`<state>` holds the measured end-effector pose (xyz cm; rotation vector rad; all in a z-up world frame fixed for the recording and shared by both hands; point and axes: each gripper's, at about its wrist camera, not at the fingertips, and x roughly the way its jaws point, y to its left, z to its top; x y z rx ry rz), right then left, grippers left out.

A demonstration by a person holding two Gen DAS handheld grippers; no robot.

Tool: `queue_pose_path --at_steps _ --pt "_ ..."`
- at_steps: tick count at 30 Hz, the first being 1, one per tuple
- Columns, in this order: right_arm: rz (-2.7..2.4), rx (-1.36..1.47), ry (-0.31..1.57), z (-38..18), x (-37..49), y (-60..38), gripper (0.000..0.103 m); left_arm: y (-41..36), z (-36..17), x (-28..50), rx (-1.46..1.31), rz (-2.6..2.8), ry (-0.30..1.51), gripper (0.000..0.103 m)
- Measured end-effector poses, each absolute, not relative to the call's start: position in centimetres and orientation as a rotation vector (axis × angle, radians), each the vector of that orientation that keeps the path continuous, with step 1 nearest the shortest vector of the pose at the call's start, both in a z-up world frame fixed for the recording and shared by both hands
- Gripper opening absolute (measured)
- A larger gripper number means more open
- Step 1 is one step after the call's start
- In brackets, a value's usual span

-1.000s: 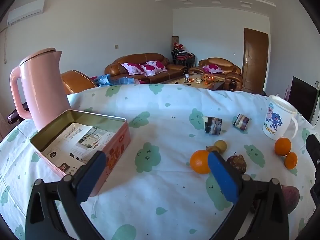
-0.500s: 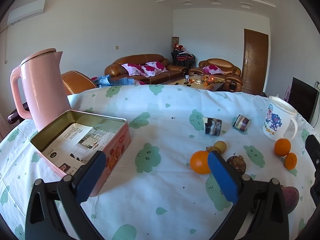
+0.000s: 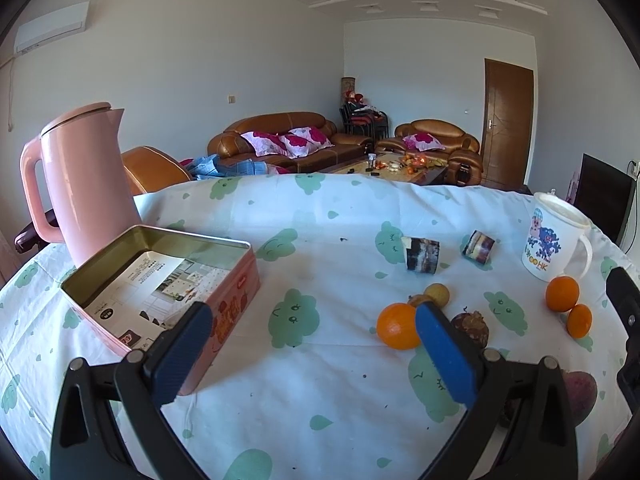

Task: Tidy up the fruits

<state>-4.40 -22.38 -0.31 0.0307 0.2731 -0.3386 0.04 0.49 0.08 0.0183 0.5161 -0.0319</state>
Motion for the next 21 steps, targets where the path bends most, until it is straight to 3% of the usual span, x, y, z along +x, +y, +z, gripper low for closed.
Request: queue_pose_path --at_steps 21 --pt "-0.344 0.039 0.277 -0.60 -4.22 -22.54 0.102 0.32 0.13 -0.04 0.019 -0.034 0.514 0.103"
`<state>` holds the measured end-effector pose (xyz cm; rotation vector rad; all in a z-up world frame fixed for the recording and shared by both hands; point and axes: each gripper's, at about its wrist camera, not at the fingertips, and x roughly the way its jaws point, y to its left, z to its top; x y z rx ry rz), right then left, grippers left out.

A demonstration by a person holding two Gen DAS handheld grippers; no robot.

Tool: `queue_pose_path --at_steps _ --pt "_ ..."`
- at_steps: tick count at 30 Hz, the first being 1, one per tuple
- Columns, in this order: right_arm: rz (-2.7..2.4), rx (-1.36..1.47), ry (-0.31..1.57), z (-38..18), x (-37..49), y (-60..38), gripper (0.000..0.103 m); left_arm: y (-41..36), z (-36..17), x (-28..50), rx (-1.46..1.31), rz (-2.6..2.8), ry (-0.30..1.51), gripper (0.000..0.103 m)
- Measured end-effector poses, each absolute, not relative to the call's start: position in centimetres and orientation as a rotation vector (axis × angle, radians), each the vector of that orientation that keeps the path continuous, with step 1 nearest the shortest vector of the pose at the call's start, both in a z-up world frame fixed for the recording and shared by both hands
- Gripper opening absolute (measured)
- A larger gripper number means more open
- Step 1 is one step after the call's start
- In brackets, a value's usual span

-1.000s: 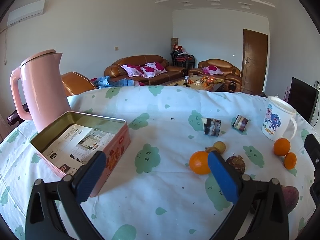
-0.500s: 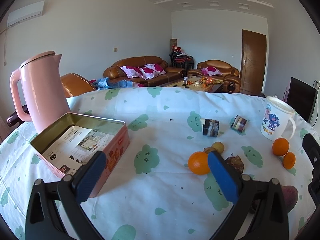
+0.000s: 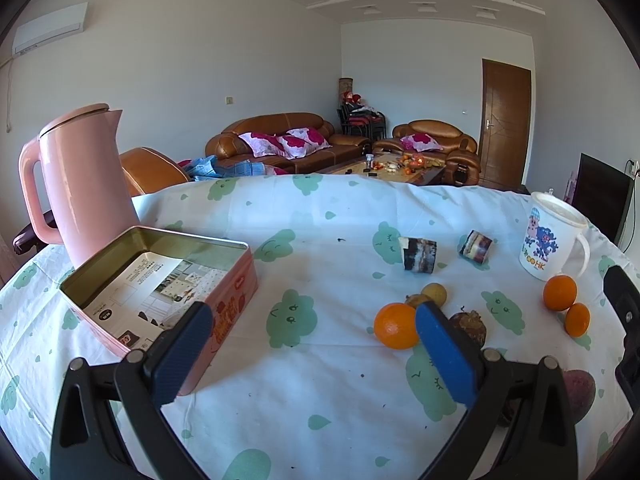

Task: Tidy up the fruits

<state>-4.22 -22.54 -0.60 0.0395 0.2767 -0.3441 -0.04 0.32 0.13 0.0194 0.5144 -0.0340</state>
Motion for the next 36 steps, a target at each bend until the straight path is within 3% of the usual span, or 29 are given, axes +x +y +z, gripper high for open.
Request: queue_pose_path --at_steps 28,36 --pt "-0.340 0.092 0.290 -0.9 -4.4 -23.3 0.102 -0.2 0.1 -0.1 0.022 -0.039 0.518 0.103" --pt "-0.311 0.203 0.411 -1.7 -4.7 -26.2 0.101 -0.6 -0.2 -0.4 0.037 -0.082 0.537 0.103"
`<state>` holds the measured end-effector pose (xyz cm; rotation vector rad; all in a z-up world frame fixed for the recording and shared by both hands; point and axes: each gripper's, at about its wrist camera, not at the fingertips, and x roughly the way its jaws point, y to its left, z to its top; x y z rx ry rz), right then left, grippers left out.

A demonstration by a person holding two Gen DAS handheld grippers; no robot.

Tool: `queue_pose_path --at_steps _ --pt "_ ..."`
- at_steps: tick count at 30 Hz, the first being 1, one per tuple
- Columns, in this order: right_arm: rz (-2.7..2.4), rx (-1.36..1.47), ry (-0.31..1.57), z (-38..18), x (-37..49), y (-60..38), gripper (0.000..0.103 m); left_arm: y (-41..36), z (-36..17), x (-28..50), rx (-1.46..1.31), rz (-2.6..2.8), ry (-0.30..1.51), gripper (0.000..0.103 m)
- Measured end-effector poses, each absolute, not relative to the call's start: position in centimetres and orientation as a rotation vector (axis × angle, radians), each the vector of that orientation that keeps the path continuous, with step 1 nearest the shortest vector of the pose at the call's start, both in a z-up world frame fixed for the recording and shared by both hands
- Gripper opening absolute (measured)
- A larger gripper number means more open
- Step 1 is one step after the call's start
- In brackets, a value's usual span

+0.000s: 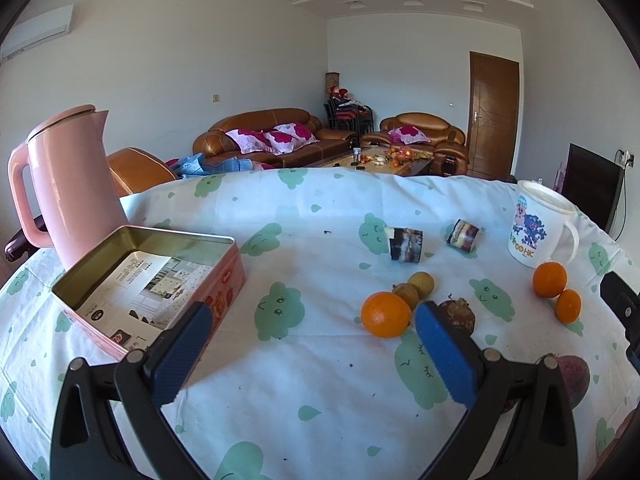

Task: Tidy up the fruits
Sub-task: 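Grasp the dark red beetroot with the right tool while the left tool grasps a dark brown round fruit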

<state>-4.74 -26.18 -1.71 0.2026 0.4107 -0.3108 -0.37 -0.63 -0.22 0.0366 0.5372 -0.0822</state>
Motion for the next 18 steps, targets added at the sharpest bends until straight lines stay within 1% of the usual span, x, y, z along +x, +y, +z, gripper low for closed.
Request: queue_pose_path --at_steps 2,3,4,6,8,15,18 --pt "-0.285 0.220 0.466 -2.2 -4.9 -26.9 0.100 -0.9 -0.3 -0.4 0.052 -0.109 0.547 0.103" --pt "-0.264 0.226 0.494 -2.4 -4.9 -27.2 0.093 -1.2 -0.4 -0.5 0.062 -0.123 0.550 0.103" --pt "-0.243 0.229 0.522 -2.6 -5.0 -27.4 0.084 -1.4 -0.4 -0.5 0.071 -0.134 0.553 0.103" --pt "-0.200 0.226 0.583 -3.2 -4.9 -27.5 0.075 -1.8 -0.4 -0.7 0.088 -0.152 0.556 0.103" --pt "-0.139 0.228 0.663 -4.1 -4.4 -27.3 0.073 -2.3 -0.5 -0.8 0.104 -0.195 0.563 0.103" --pt "-0.006 0.250 0.683 -3.6 -4.6 -25.4 0.073 -2.8 -0.5 -0.9 0.119 -0.273 0.577 0.103" --pt "0.013 0.221 0.736 -3.8 -4.0 -24.4 0.073 -2.6 -0.7 -0.7 0.108 -0.285 0.595 0.102"
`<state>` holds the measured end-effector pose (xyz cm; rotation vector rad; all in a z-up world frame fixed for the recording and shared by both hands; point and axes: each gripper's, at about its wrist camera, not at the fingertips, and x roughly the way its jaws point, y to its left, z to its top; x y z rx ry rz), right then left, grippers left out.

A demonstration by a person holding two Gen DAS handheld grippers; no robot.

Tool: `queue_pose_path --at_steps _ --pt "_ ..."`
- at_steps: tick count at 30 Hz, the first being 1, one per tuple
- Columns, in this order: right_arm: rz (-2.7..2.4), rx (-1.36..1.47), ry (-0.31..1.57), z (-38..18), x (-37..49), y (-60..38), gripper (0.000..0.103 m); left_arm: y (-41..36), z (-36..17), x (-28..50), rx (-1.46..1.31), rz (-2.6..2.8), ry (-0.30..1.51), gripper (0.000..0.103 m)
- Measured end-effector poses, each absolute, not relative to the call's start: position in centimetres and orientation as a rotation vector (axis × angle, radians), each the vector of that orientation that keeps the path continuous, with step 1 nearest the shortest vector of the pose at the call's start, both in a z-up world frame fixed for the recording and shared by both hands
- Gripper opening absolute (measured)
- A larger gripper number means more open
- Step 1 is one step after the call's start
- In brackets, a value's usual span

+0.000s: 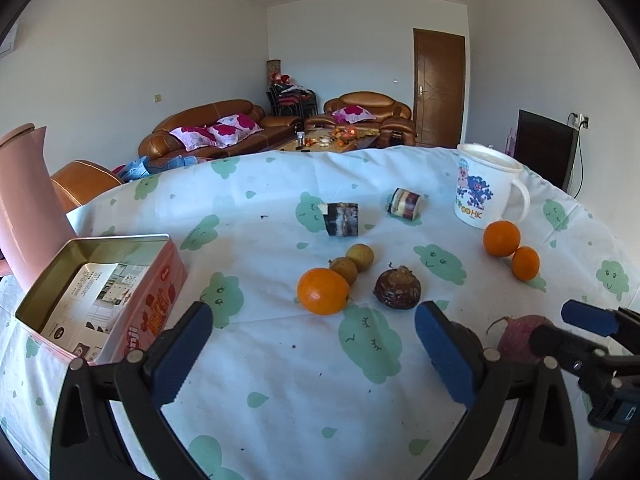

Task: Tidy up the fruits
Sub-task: 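Grasp the dark red beetroot with the right tool while the left tool grasps a dark brown round fruit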

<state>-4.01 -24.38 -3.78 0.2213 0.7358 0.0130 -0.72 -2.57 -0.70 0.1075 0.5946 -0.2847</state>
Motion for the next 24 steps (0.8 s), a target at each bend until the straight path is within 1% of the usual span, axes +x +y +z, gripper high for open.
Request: queue_pose_path --at_steps 1,3,4,6,7,9,13,20,23,24 --pt "0.012 0.201 0.757 -4.1 -3.7 -24.1 0.073 -2.5 -0.8 -0.7 0.102 -0.292 0.604 0.101" --pt "0.007 0.159 0.792 -4.9 -3.1 -23.7 0.073 -2.3 -1.1 -0.6 0.097 -0.304 0.627 0.094" --pt "0.007 0.143 0.809 -5.4 -2.8 -23.6 0.073 -2.4 -1.2 -0.6 0.100 -0.308 0.639 0.093" --pt "0.009 0.127 0.845 -6.1 -2.2 -23.5 0.066 -2.5 -1.4 -0.7 0.104 -0.326 0.650 0.091" --pt "0.013 0.125 0.870 -6.5 -1.9 -23.6 0.060 -2.7 -1.4 -0.9 0.112 -0.335 0.650 0.091" --pt "0.017 0.112 0.873 -6.4 -1.7 -23.6 0.055 -3.4 -1.4 -1.4 0.142 -0.356 0.644 0.091" --pt "0.002 0.092 0.865 -6.4 -2.2 -24.0 0.055 -5.7 -1.3 -2.6 0.225 -0.397 0.621 0.091" --pt "-0.106 0.329 0.728 -5.6 -4.9 -29.0 0.055 -9.9 -1.4 -2.8 0.289 -0.446 0.654 0.091" --pt "-0.113 0.386 0.724 -5.8 -5.1 -30.0 0.055 -11.2 -2.2 -2.2 0.304 -0.441 0.689 0.090" --pt "-0.107 0.400 0.732 -5.9 -5.0 -30.1 0.055 -11.6 -2.6 -2.0 0.316 -0.431 0.706 0.086"
